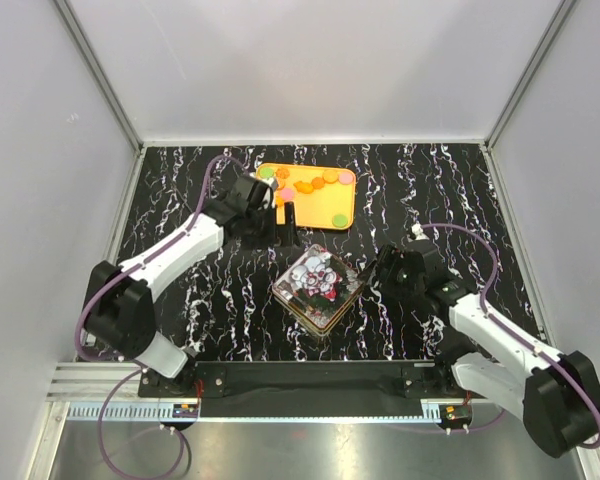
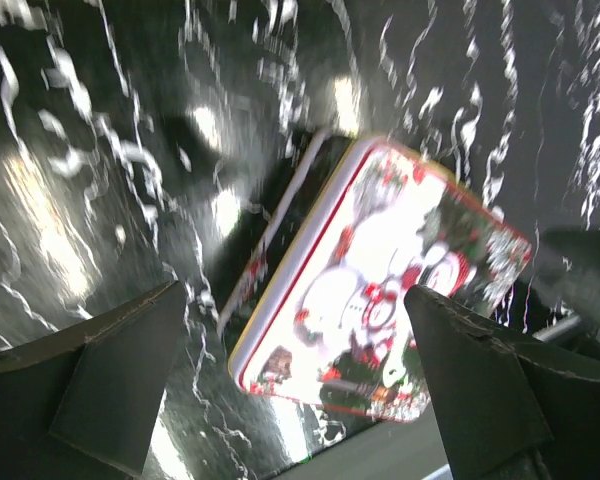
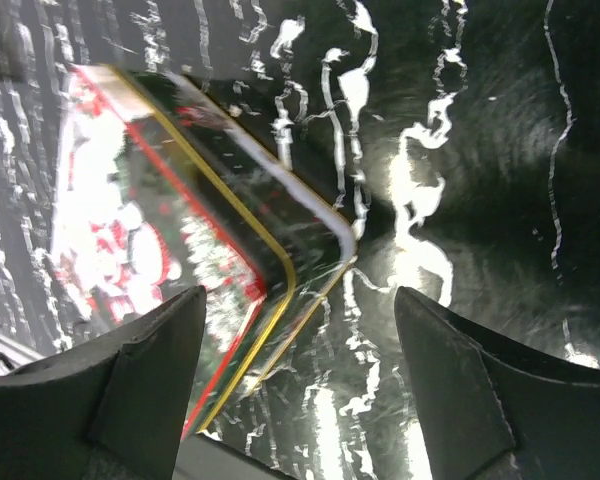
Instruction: Pack the cookies
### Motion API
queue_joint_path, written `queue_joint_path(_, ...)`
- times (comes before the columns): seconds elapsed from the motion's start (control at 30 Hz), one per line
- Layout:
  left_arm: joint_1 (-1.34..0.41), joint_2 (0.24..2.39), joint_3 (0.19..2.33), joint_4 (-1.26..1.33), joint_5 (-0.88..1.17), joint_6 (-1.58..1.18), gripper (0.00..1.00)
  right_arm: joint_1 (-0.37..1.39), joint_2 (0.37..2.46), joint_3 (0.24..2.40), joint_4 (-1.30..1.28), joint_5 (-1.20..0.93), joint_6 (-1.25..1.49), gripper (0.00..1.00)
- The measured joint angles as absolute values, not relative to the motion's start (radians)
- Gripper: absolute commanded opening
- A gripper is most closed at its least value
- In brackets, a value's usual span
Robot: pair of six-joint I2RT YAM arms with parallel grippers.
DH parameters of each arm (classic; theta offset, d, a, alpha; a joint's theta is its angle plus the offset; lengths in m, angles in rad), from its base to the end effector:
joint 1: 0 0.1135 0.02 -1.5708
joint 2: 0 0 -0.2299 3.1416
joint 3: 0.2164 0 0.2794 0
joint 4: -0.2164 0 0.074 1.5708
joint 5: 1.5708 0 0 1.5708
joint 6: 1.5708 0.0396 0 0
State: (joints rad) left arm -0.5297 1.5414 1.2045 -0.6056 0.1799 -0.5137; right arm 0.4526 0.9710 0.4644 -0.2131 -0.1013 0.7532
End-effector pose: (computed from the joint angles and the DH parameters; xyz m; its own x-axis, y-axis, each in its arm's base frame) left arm 0.3045 -0.1865 0.2183 -0.8969 -0.0351 -0.4408 0.1689 0.8940 -0.4149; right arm 0.2170 0.1100 0.1486 -0.7768 0.3789 -0.5030 0.0382 0.8256 0.5630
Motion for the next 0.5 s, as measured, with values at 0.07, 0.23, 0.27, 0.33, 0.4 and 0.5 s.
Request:
queue_joint_path(0.07, -0.53, 1.523, 1.153, -0.581, 0.191, -0.532, 0.99, 0.43, 1.009, 0.465, -0.197, -0.132, 0.734, 0.81)
queue_joint_path(0.23, -0.53, 1.473, 0.988, -0.513, 0.225, -0.579, 0.99, 0.419, 1.072, 0.459, -0.146, -0.208, 0.709, 0.79)
queue_joint_path(0.27, -0.53, 1.465, 0.967, -0.503, 0.232, -0.584, 0.99, 0.419, 1.073, 0.456, -0.13, -0.221, 0.707, 0.78)
queue_joint_path(0.33, -0.53, 1.454, 0.929, -0.476, 0.257, -0.604, 0.99, 0.419, 1.081, 0.453, -0.101, -0.235, 0.706, 0.68)
queue_joint_path(0.4, -0.53, 1.452, 0.899, -0.424, 0.286, -0.623, 0.99, 0.418, 1.102, 0.447, -0.062, -0.247, 0.704, 0.68)
queue_joint_path(0.5, -0.53, 1.452, 0.859, -0.365, 0.316, -0.646, 0.99, 0.415, 1.143, 0.431, 0.012, -0.266, 0.712, 0.61)
